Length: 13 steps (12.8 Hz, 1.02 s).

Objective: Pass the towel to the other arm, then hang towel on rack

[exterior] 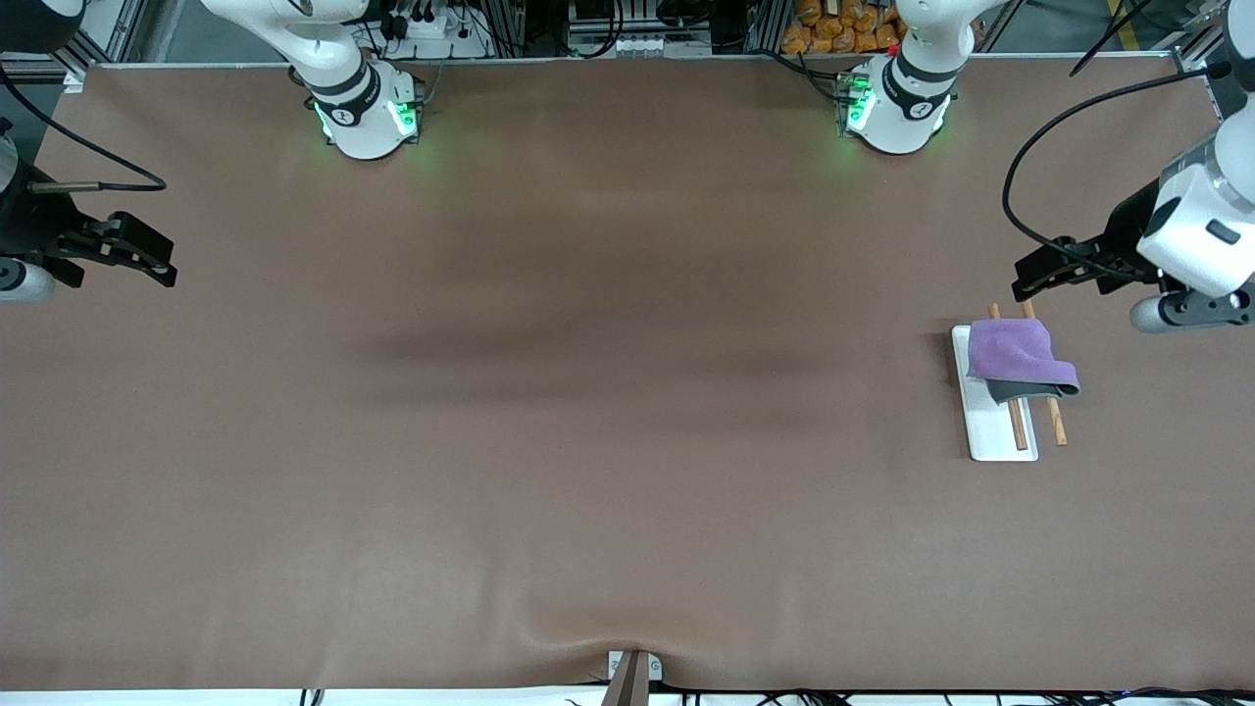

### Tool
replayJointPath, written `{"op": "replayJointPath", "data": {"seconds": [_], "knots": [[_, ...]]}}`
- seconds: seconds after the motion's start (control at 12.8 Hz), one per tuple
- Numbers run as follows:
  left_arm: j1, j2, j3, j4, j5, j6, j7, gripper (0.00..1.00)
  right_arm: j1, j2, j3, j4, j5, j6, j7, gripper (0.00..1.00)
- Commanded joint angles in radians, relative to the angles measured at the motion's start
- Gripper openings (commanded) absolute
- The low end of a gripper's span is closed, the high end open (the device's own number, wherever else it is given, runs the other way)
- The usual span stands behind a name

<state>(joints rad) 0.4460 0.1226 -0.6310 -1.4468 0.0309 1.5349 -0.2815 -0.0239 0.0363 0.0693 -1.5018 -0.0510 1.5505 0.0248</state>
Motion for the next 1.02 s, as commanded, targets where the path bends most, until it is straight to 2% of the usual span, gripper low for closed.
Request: {"op": "replayJointPath", "data": {"seconds": [0.0, 0.23, 0.39, 0.63, 0.7, 0.86, 0.94], "knots": [[0.008, -0.035, -0.012, 0.0, 0.023, -0.018, -0.007, 1.0, -0.011, 0.016, 0.007, 0.032, -0.007, -0.02, -0.009, 1.0], [0.007, -0.07, -0.006, -0.006, 0.02, -0.018, 0.004, 1.0, -0.011, 0.016, 0.007, 0.032, -0.007, -0.02, -0.009, 1.0], [-0.056, -0.081, 0.034, -0.013, 0.02, -0.018, 0.004, 1.0, -0.011, 0.016, 0.009, 0.032, -0.007, -0.02, -0.009, 1.0], [-0.31, -0.133, 0.303, -0.046, 0.012, -0.016, 0.004, 1.0, -0.013, 0.016, 0.009, 0.032, -0.006, -0.02, -0.009, 1.0], [-0.355, -0.139, 0.348, -0.058, 0.007, -0.018, 0.005, 1.0, -0.014, 0.016, 0.009, 0.032, -0.006, -0.018, -0.011, 1.0], [-0.4, -0.158, 0.391, -0.076, 0.007, -0.018, 0.007, 1.0, -0.016, 0.016, 0.007, 0.032, -0.006, -0.018, -0.011, 1.0], [-0.441, -0.164, 0.442, -0.079, 0.007, -0.018, 0.007, 1.0, -0.016, 0.016, 0.007, 0.032, -0.006, -0.02, -0.011, 1.0]]}}
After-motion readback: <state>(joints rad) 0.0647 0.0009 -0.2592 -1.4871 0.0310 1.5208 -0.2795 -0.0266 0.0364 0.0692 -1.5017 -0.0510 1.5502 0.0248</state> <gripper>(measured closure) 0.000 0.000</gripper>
